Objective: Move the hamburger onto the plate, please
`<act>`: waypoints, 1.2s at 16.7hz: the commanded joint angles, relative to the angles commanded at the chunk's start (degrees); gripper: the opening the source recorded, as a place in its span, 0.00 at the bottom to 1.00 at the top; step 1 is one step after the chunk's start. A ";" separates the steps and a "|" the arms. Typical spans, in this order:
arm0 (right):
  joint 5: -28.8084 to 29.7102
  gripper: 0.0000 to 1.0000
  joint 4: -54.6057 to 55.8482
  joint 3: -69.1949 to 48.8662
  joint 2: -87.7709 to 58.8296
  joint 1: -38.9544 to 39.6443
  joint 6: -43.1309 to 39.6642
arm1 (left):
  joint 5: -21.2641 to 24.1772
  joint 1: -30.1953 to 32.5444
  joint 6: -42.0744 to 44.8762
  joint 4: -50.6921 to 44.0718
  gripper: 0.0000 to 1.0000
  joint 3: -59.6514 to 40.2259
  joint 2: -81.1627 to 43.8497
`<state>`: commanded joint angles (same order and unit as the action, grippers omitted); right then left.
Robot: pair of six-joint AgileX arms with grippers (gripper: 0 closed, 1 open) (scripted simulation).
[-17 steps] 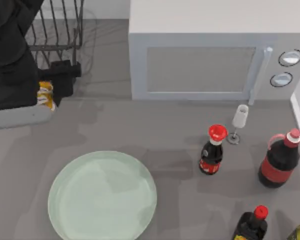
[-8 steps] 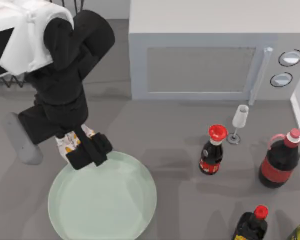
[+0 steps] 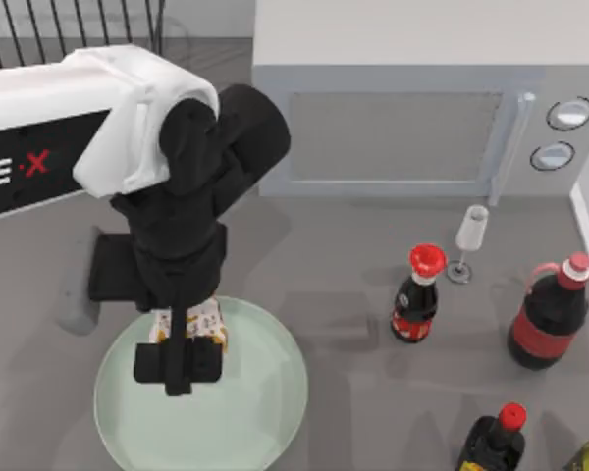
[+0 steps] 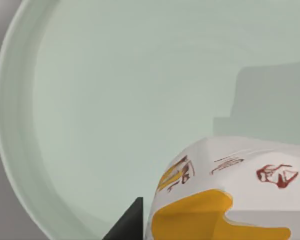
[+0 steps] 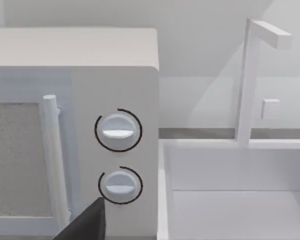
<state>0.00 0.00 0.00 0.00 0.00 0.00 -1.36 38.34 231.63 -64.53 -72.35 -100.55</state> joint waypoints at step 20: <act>0.00 1.00 0.00 0.00 0.00 0.00 0.00 | 0.12 0.85 3.91 10.38 0.00 7.69 -3.56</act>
<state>0.00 0.00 0.00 0.00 0.00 0.00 -1.24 39.20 235.54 -54.15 -64.66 -104.10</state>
